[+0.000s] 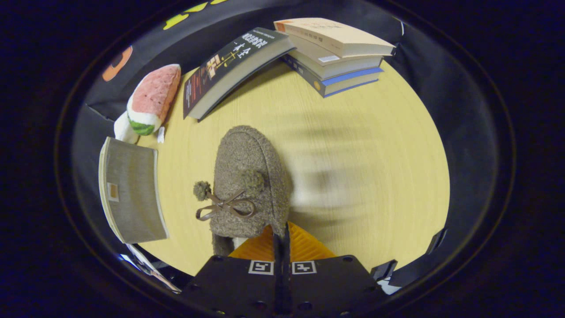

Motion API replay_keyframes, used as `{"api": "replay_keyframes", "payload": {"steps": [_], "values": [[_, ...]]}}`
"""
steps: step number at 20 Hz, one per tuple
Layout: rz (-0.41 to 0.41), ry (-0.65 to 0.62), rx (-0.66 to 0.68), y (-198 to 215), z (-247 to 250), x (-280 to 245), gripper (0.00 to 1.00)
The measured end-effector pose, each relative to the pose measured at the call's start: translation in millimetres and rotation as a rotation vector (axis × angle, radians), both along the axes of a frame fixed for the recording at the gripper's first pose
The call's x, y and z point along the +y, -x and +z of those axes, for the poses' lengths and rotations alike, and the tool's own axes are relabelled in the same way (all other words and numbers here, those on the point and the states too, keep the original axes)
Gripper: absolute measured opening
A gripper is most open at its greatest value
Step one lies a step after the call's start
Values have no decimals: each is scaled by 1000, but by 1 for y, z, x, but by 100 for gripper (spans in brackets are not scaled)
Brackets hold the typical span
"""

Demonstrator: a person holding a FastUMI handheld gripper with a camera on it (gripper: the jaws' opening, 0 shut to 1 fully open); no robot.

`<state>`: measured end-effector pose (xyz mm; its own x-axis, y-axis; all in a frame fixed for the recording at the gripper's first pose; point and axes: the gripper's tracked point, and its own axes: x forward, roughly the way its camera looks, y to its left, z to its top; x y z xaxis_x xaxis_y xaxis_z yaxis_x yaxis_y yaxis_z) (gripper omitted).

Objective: Open the storage box then place both shoes into the box .Put the left shoe in first, then the right shoe, with the right side of both shoes facing outward in a uniform manner.

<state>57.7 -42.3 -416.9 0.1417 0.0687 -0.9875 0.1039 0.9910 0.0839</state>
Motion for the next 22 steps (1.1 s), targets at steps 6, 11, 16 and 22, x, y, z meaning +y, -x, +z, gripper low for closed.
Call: {"api": "replay_keyframes", "payload": {"steps": [6,11,16,22], "values": [[9,-30,-86,-2,79,66,0],[85,-41,-152,-3,130,151,0],[143,-90,-170,5,151,241,0],[182,-160,-154,20,146,341,0]]}}
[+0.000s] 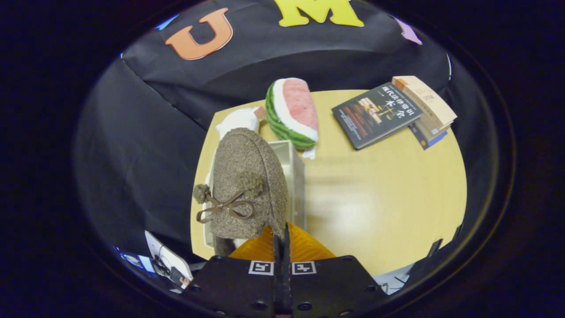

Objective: Open the storage box then place both shoes into the box .Put the left shoe in first, then the right shoe, with the right side of both shoes facing outward in a uniform manner.

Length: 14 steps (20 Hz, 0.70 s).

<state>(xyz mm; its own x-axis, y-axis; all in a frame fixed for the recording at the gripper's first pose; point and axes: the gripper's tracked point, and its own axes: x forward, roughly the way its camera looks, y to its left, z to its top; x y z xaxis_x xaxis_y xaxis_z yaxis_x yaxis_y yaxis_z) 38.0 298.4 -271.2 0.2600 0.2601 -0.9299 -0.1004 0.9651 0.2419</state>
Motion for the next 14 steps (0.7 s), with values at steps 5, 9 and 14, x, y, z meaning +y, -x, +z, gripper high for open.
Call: {"api": "replay_keyframes", "payload": {"steps": [5,9,14], "values": [[-85,59,63,-9,-45,27,1],[-133,151,95,-16,-78,25,1],[-180,255,106,-18,-102,18,1]]}}
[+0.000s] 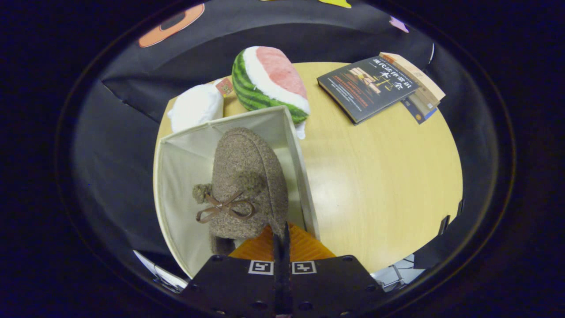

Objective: Open the storage box then place both shoes into the box .Put the left shoe in first, then the right shoe, with the right side of both shoes facing outward in a uniform manner.

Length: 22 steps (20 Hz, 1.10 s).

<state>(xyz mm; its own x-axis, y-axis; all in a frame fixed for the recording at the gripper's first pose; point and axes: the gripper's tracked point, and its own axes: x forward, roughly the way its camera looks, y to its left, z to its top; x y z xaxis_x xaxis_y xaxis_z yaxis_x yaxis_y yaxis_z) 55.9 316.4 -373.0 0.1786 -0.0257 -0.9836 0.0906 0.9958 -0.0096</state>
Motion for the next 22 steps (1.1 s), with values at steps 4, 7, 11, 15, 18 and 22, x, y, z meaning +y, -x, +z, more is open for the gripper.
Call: {"api": "replay_keyframes", "payload": {"steps": [4,7,11,15,18,22], "values": [[-1,45,-14,-7,-11,8,1],[-13,67,-27,-12,-15,3,3],[-9,67,-54,-13,-15,6,3],[8,19,-102,-14,-12,19,27],[43,7,-115,-5,-3,29,56],[108,19,-177,2,22,35,81]]}}
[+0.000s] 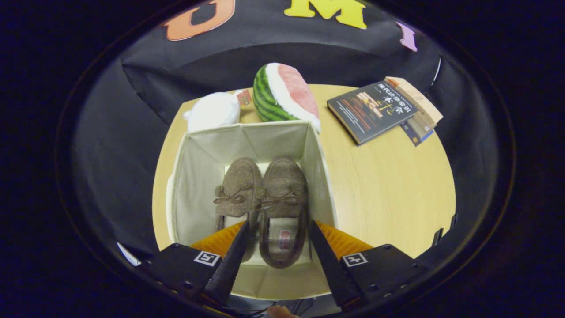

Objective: Open the storage box then place both shoes into the box .Put the left shoe in first, then the right shoe, with the right side of both shoes facing outward in a uniform manner.

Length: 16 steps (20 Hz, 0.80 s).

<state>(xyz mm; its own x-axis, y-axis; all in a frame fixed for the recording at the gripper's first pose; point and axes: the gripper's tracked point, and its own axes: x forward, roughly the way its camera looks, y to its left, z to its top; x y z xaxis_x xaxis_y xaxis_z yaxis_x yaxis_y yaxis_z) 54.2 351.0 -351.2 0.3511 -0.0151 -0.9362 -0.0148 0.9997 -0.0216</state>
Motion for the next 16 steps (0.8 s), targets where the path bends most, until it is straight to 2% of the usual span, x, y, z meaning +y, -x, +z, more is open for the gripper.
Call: {"api": "replay_keyframes", "payload": {"steps": [2,7,10,12,16], "values": [[23,-24,-38,3,22,5,88],[83,-48,-195,8,100,1,92],[127,-1,-341,11,161,-16,97],[139,18,-456,14,204,-31,96],[108,38,-699,28,297,-71,96]]}}
